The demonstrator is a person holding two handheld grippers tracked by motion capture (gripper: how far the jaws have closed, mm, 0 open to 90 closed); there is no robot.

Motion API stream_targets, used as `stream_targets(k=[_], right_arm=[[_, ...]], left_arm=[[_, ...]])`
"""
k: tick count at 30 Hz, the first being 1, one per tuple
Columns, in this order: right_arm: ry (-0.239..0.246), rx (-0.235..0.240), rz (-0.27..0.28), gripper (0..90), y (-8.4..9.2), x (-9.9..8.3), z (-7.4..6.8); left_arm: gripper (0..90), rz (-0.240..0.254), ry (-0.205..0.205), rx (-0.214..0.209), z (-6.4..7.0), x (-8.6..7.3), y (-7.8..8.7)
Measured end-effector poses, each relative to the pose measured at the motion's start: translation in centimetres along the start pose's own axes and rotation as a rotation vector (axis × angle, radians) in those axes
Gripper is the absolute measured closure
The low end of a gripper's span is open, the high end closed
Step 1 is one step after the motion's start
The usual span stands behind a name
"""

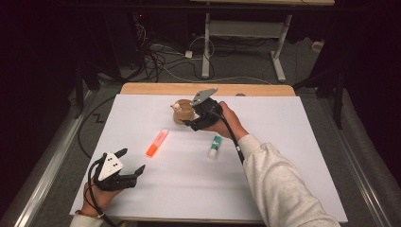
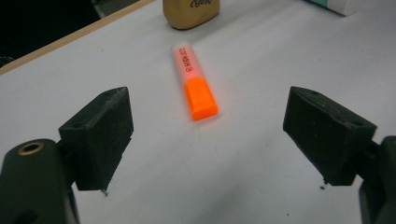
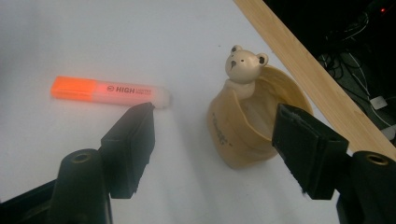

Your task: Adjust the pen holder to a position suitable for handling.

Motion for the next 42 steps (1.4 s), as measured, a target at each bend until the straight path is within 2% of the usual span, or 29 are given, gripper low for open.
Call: stream_targets(k=[8,9,12,15,16,17,18,19,20,22,26,28,30,32,35,42], right_arm=[[-0.017,0.026,-0.022,31.1,-1.7,0.0,1.2],[-0.030,0.043,-0.025,32.6,-2.1,-0.1,1.7],[-0.047,0.045,-0.037,34.7,-2.7,0.1,2.2],[-0.070,0.049,-0.043,40.4,-3.3,0.3,2.9],[-0.070,0.049,-0.043,40.4,-3.3,0.3,2.9],[-0.062,0.057,-0.056,45.9,-3.7,0.4,3.1],[-0.062,0.057,-0.056,45.9,-3.7,0.4,3.1],[-0.062,0.061,-0.067,47.6,-4.0,0.4,3.1],[-0.088,0.068,-0.109,48.6,-4.7,0.4,3.5],[-0.101,0.066,-0.116,51.8,-5.3,0.4,3.8],[-0.093,0.079,-0.133,57.6,-6.3,0.5,3.9],[-0.088,0.085,-0.138,65.7,-6.7,0.4,3.9],[-0.086,0.071,-0.157,70.4,-7.1,0.3,3.9],[-0.089,0.093,-0.166,73.0,-7.3,0.2,4.0],[-0.093,0.102,-0.155,73.9,-7.4,0.1,4.1],[-0.089,0.128,-0.168,77.5,-6.9,-0.1,4.3]], left_arm=[[15.5,-0.013,0.005,-0.010,0.2,-0.5,-0.1],[15.5,-0.017,0.007,-0.012,0.2,-0.5,-0.1],[15.5,-0.017,0.000,-0.015,0.3,-0.6,-0.1],[15.5,-0.016,0.004,-0.016,0.3,-0.6,-0.1],[15.5,-0.017,0.003,-0.018,0.3,-0.6,0.0],[15.5,-0.021,-0.003,-0.020,0.4,-0.7,0.2],[15.5,-0.021,-0.003,-0.020,0.4,-0.7,0.2],[15.5,-0.023,-0.004,-0.020,0.4,-0.8,0.2],[15.5,-0.024,-0.005,-0.020,0.4,-0.8,0.3],[15.5,-0.025,-0.005,-0.019,0.4,-0.8,0.4],[15.5,-0.022,-0.009,-0.019,0.6,-0.8,0.5],[15.6,-0.025,-0.011,-0.020,0.6,-0.8,0.4],[15.5,-0.030,-0.012,-0.022,0.6,-0.9,0.3],[15.6,-0.030,-0.012,-0.023,0.6,-0.9,0.3],[15.5,-0.033,-0.016,-0.029,0.7,-0.8,0.2],[15.6,-0.039,-0.030,-0.047,1.0,-0.8,-0.1]])
Point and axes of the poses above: each handheld gripper's, and its own axes: y roughly backward along the jaws, x roughly out of its top, z roughly to its right, the point moved 2 cm from there along -y, roughly forward along the jaws, and after that the axes turned 10 degrees about x, right-handed, at the moved point
